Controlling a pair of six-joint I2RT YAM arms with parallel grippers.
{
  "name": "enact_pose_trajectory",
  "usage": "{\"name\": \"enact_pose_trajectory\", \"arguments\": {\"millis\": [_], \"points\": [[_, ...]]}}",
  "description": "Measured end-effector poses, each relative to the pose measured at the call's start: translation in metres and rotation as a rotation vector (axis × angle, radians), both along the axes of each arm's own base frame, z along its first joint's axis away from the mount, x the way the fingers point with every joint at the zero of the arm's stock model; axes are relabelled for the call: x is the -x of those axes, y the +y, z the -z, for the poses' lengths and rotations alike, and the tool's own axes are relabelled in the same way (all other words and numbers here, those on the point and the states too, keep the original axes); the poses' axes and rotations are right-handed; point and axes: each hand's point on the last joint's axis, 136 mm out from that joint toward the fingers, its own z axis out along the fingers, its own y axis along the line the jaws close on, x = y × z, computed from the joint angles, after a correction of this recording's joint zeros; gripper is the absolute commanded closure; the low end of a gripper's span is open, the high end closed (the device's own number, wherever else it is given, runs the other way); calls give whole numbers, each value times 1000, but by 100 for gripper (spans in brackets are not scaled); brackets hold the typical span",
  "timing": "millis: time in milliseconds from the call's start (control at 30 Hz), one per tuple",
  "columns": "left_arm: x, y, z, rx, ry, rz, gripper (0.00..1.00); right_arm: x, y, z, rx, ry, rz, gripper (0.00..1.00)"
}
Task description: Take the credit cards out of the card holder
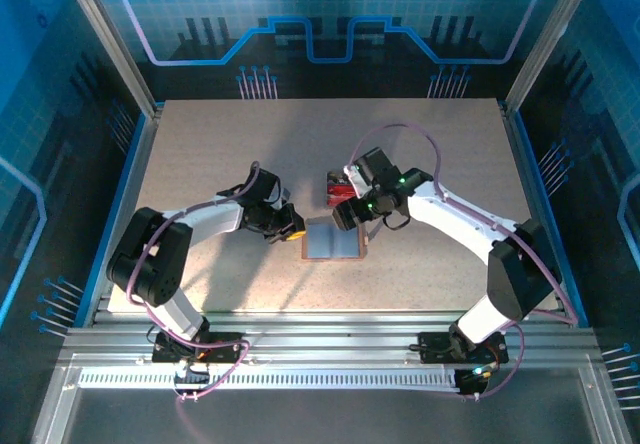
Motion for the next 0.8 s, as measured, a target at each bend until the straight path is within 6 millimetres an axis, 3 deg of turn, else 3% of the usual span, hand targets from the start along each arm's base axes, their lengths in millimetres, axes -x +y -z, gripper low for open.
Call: {"name": "enact_pose_trajectory", "arguments": {"millis": [333, 800], "points": [[6, -2, 12, 10, 43, 12, 95, 16, 46, 17, -335, 255, 172, 26], [14, 1, 33, -9, 89, 22, 96, 22, 78, 51, -442, 447, 197, 36]]}}
